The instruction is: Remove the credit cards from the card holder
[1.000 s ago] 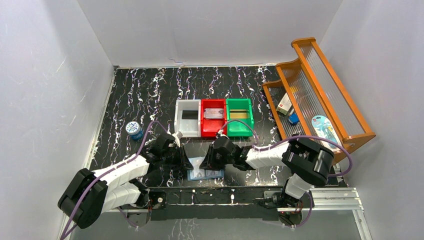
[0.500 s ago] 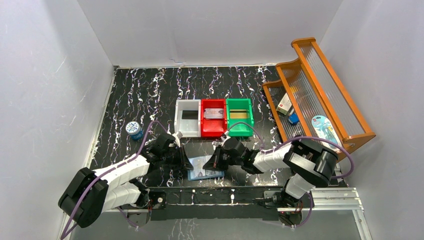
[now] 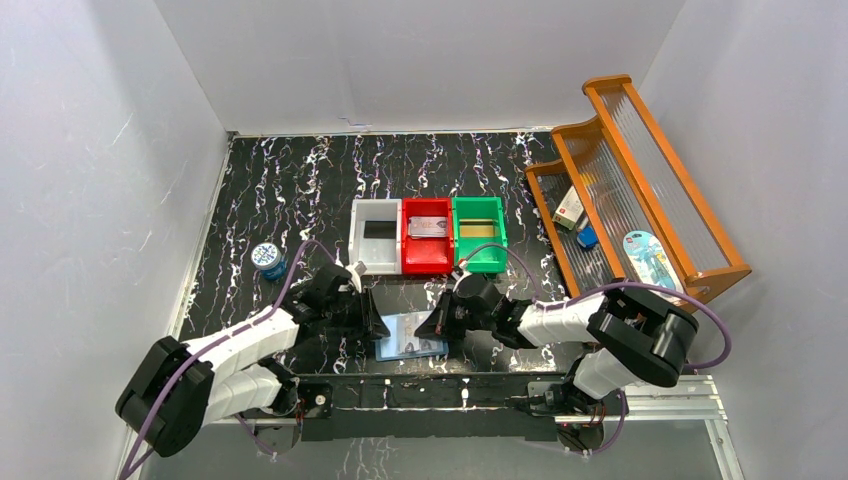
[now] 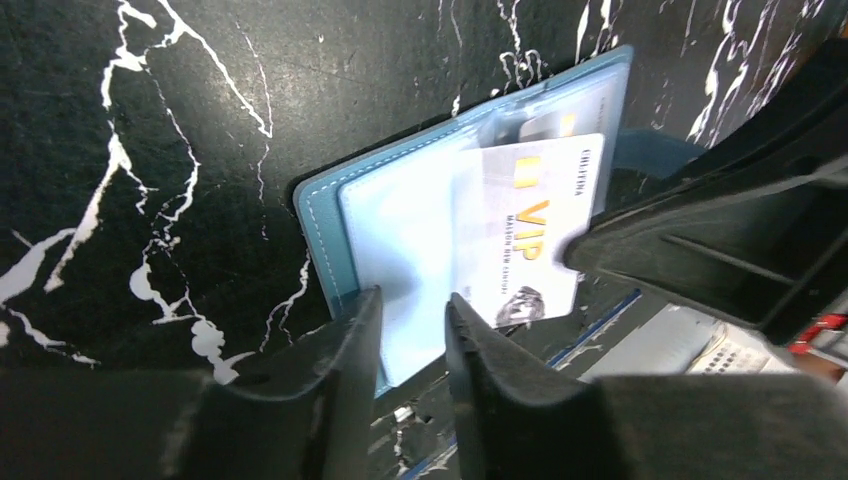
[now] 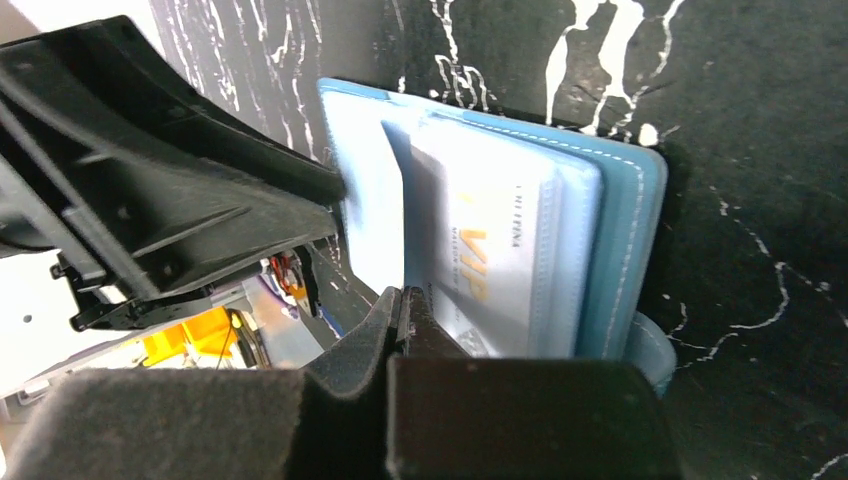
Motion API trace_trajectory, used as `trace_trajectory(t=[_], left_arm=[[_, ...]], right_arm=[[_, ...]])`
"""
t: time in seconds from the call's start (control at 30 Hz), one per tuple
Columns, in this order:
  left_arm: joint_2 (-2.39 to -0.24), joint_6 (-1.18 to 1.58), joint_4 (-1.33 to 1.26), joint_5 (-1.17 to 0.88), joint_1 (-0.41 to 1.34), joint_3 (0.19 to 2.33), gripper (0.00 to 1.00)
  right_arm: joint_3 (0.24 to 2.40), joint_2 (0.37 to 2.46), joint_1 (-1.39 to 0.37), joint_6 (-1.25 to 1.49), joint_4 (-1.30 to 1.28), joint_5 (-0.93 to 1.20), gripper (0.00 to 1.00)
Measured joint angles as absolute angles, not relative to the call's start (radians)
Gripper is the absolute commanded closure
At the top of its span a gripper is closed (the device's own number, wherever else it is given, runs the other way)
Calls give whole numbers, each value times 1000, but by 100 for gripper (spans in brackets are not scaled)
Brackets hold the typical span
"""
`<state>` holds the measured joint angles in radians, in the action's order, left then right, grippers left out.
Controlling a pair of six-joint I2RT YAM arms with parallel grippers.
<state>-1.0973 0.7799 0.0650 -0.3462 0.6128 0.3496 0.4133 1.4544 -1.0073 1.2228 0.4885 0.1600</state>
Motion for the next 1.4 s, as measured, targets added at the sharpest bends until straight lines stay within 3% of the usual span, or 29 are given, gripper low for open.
trace_trajectory(t=[0.2, 0.4, 0.57, 0.77, 0.87, 1.4], left_arm=[[-1013, 755, 190, -323, 616, 428, 53], [-991, 748, 150, -380, 617, 479, 53], [-1102, 758, 104, -421, 633, 468, 59], [-1177, 767, 95, -407, 651, 425, 74], [-1205, 774, 73, -411, 663, 420, 79], [-1264, 770, 12, -410, 686, 420, 89]], right_arm=[[414, 1477, -1002, 1227, 472, 160, 100], [416, 1479, -1002, 1227, 472, 160, 99], [416, 1479, -1002, 1227, 473, 160, 97], [415, 1479, -1002, 1235, 482, 161, 95], [412, 1480, -1002, 1247, 503, 167, 89], [409, 1554, -1001, 1289, 596, 199, 77]])
